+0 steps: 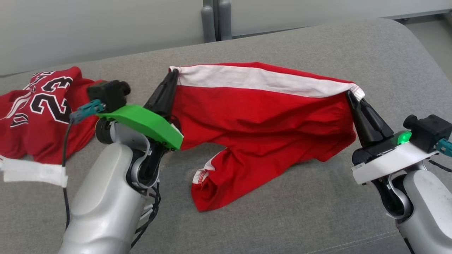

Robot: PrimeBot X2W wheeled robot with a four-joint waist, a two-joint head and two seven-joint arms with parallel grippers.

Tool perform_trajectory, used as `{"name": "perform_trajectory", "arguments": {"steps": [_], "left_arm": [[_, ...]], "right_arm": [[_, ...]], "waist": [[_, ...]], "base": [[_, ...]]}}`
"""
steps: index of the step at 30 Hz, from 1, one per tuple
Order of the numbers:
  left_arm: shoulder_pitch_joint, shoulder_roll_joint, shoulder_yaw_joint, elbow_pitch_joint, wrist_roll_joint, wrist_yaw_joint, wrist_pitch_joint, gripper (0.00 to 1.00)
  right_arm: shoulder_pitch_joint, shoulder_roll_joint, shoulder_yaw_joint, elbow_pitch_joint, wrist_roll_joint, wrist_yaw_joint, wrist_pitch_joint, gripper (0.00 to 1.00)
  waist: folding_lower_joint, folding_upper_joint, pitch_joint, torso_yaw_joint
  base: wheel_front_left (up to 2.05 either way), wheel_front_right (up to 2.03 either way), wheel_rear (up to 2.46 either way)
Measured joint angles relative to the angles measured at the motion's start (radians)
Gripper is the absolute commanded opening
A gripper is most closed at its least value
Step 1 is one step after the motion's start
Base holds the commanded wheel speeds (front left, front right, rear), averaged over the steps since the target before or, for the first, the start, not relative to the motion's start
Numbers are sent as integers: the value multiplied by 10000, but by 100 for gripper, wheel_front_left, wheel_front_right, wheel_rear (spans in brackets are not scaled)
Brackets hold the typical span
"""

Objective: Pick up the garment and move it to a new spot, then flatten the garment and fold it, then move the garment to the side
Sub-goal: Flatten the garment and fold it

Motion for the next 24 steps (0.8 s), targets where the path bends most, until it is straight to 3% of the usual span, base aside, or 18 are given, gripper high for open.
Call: {"name": "perform_trajectory", "arguments": {"steps": [10, 16, 20, 24], "left_arm": [[1534, 439, 1298, -2410, -639, -234, -1668, 0], [1705, 1055, 1887, -3475, -696, -178, -1567, 0], [1537, 1310, 2027, -3444, -1078, 38, -963, 0], [409, 1430, 2311, -2727, -1160, 443, -472, 0]], "right_arm": [[-37, -529, 577, -1732, 1570, 0, -15, 0], [-1065, -1064, 913, -2493, 2349, 0, 568, 0], [-2360, -1220, 1559, -2006, 2690, 4, 1824, 0], [-3947, -796, 1396, -489, 2778, 0, 2738, 0]], "waist": [[0, 0, -678, 251], [0, 0, -832, 331], [0, 0, -756, 355], [0, 0, -572, 422]], "base": [[0, 0, 0], [0, 0, 0], [0, 0, 0], [0, 0, 0]]}}
